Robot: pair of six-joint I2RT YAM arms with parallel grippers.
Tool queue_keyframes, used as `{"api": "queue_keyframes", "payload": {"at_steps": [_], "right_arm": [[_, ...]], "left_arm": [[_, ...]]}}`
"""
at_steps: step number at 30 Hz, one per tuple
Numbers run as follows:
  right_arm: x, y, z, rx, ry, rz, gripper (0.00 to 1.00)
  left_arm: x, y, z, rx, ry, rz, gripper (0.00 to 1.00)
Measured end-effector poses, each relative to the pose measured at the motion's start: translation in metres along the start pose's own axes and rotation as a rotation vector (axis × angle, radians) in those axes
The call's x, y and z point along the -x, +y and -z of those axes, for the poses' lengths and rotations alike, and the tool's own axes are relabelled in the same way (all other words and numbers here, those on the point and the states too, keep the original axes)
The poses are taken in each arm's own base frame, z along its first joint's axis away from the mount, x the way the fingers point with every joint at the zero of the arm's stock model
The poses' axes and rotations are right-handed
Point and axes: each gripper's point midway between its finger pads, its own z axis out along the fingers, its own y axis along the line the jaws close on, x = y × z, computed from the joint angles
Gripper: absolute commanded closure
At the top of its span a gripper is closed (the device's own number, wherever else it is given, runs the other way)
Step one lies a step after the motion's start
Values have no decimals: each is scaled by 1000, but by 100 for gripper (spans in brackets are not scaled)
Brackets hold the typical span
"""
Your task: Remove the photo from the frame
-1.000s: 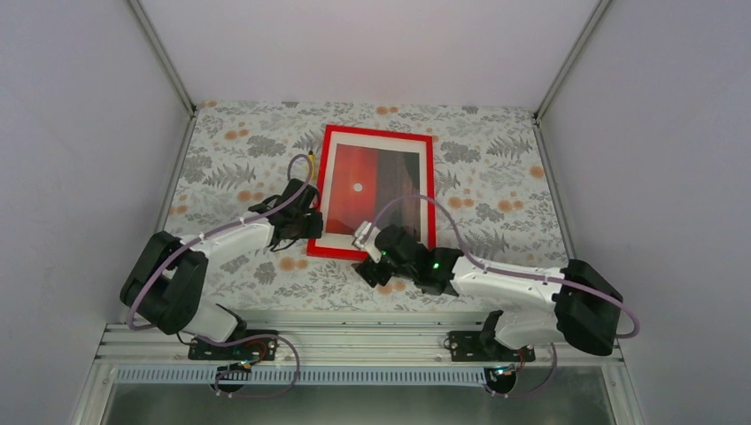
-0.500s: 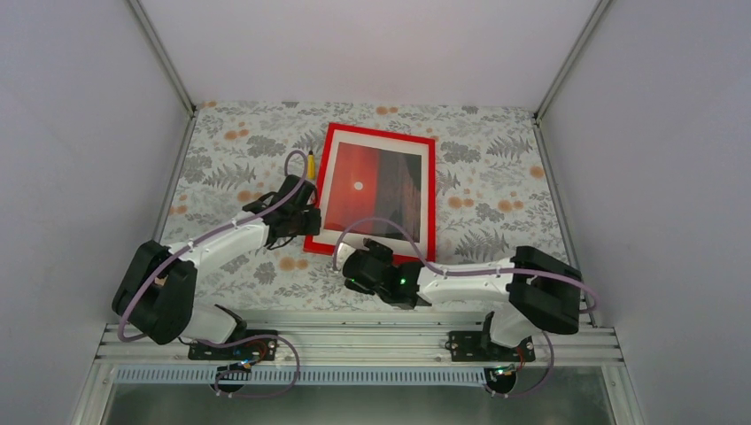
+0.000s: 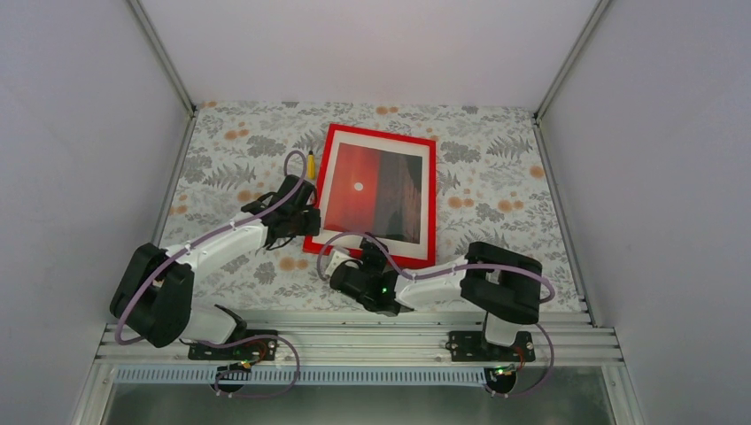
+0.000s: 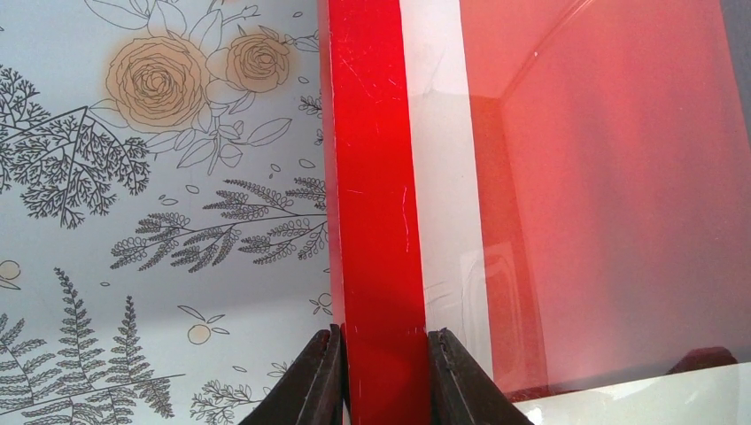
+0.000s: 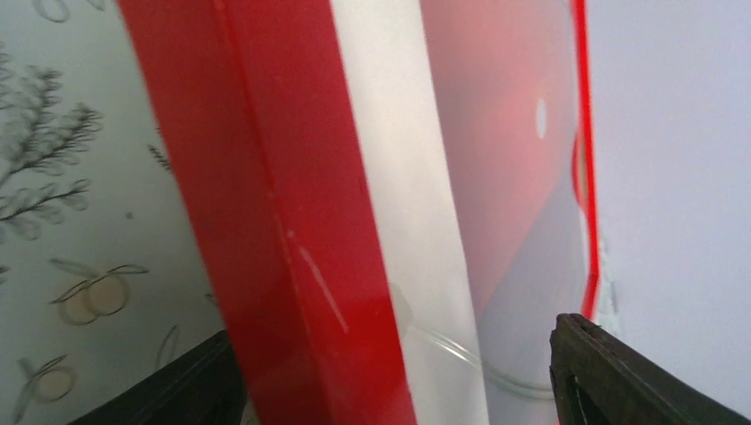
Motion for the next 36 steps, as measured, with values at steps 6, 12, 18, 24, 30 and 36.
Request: {"api": "queue_keyframes", "payload": {"at_steps": [6,12,18,24,30,36], "right_arm": [[0,-9,-8,-109,11,29,29],[-3,-9,-16,-186,35,56,36],[-7,-12,-19,-240,56,64,53],[-5,-20,-15,-261,51,53,79],[1,-40,2,-269,39,123,96],[12,-66,23,-279,-22,45,96]], "left_arm": [[0,0,0,-2,-1,2,94],[1,-4,3,-22,-6,14,94],[-2,-8,3,-56,-2,34,94],[0,-9,9,-71,-27,52,86],[22,-19,42,-141,-146,69,65],[45,-12,81,-152,-287,127,31]]}}
